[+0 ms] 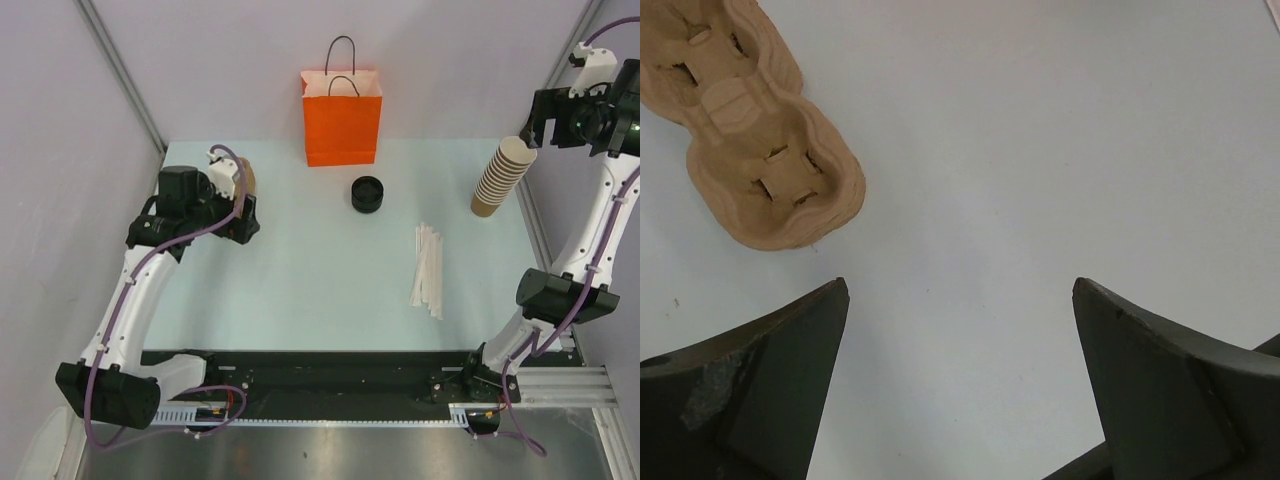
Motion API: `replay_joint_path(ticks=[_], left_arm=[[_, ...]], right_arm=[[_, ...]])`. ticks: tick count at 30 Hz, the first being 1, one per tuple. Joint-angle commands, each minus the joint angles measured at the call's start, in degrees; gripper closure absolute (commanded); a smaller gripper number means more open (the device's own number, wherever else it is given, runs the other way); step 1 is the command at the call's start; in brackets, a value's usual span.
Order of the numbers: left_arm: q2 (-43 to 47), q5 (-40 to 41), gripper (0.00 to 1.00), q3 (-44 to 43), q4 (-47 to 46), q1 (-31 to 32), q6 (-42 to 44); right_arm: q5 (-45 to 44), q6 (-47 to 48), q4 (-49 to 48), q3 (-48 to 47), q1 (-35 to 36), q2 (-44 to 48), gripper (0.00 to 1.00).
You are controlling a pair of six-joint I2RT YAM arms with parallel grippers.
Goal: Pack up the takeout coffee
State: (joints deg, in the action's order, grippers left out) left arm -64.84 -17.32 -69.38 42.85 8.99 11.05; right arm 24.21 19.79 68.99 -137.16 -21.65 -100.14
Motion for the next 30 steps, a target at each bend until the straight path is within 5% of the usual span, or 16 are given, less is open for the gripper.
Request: replay_joint_path(ticks=[1, 8, 15, 30], left_arm=[[0.06, -2.10, 0.01, 0.65, -3.20, 0.67, 0.38], [-0.81, -4.12, 0.01, 1.27, -4.27, 0.59, -1.38], [-1.43, -6.14, 0.00, 0.66, -4.44, 0.67, -2.35], [-2.75, -4.21, 0.00, 0.30, -4.62, 0.67, -3.49]], right_arm=[[-4.16, 1.22, -0.34, -0.22, 2.92, -1.81, 0.09], [-13.82, 2.09, -2.54, 3.92, 10.66, -5.24, 0.32], [-15.07, 1.83, -3.16, 4.27, 10.40, -8.75, 0.46], [-13.75, 0.77, -3.86, 1.11, 9.61, -14.73, 0.56]])
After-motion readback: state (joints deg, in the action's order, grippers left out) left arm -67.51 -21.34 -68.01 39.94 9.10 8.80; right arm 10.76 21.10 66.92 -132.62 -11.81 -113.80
